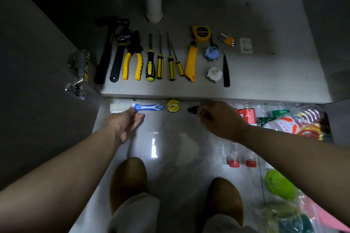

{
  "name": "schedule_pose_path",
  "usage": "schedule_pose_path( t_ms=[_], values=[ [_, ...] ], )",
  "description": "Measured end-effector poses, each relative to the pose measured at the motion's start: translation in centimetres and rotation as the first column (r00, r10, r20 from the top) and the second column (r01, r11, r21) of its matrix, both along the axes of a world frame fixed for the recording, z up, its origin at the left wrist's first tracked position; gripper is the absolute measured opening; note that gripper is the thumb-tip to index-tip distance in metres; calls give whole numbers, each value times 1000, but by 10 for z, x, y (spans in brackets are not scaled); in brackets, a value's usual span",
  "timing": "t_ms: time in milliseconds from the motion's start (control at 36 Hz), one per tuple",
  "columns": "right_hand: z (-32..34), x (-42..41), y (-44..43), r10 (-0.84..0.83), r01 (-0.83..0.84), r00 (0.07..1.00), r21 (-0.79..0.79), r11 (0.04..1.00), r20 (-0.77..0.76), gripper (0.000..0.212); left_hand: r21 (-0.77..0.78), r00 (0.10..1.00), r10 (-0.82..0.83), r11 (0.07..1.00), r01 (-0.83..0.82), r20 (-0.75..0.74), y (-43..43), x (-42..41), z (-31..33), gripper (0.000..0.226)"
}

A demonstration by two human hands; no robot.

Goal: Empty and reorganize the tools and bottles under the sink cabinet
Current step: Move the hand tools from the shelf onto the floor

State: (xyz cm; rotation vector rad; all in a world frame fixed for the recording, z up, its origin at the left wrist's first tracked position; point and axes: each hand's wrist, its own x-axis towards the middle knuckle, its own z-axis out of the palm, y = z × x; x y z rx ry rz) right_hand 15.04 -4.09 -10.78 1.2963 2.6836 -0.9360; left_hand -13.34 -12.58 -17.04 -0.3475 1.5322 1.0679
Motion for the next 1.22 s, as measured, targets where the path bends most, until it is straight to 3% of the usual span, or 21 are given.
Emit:
schedule_pose_path(
  t_ms=[56, 139, 222, 278, 389, 500, 556, 639, 722, 778, 833, 889, 944, 1028, 1083, 1167, 1222],
  values=[
    [7, -5, 8, -96, 105, 993, 131, 986, -71, 8, -13, 989, -149, 989, 149, -5, 0, 7, 7, 14],
    [16, -11, 26, -232, 266, 962, 282, 922, -146, 29, 12, 886, -463, 886, 463, 21, 1, 22, 25, 21],
    [21, -14, 46, -351, 381, 924, 279, 881, -154, 47, 146, 710, -704, 704, 695, 19, 9, 40, 48, 27],
    [19, -15, 58, -388, 401, 916, 229, 887, -99, 45, 246, 627, -777, 598, 762, -56, 17, 51, 62, 24],
    [14, -15, 64, -370, 371, 928, 224, 901, -47, 27, 306, 585, -741, 502, 809, -331, 33, 70, 77, 22],
    [19, -14, 55, -279, 295, 955, 235, 926, -102, 9, 198, 469, -633, 451, 870, -616, 40, 81, 76, 37],
    [24, -14, 47, -225, 251, 959, 151, 956, -169, 6, 187, 438, -579, 441, 878, -688, 39, 85, 71, 56],
    [33, -19, 35, -225, 209, 952, -94, 973, -206, 10, 247, 475, -525, 446, 860, -706, 35, 92, 67, 77],
    [40, -27, 29, -268, 173, 940, -384, 907, -210, 17, 282, 496, -499, 443, 851, -711, 33, 94, 68, 60],
    [43, -29, 32, -283, 166, 932, -426, 889, -228, 16, 310, 518, -491, 445, 841, -701, 32, 92, 69, 33],
    [45, -31, 39, -281, 185, 924, -339, 922, -259, 8, 300, 524, -509, 459, 836, -683, 30, 89, 68, 23],
    [43, -31, 50, -275, 243, 925, -148, 959, -263, 10, 260, 500, -540, 460, 849, -677, 28, 85, 64, 26],
    [39, -31, 66, -304, 318, 933, 46, 947, -194, 35, 229, 480, -562, 458, 859, -673, 24, 81, 60, 29],
    [35, -34, 89, -369, 388, 919, 153, 909, -137, 70, 202, 470, -574, 469, 860, -670, 16, 76, 49, 26],
    [31, -40, 105, -361, 371, 929, 183, 911, -85, 68, 167, 454, -580, 480, 861, -677, 11, 73, 42, 23],
    [25, -46, 122, -344, 325, 939, 261, 909, 30, 47, 58, 363, -592, 469, 881, -720, 4, 64, 28, 22],
    [22, -46, 124, -346, 324, 938, 290, 900, 27, 37, 32, 363, -591, 494, 869, -720, -1, 57, 18, 22]
  ],
)
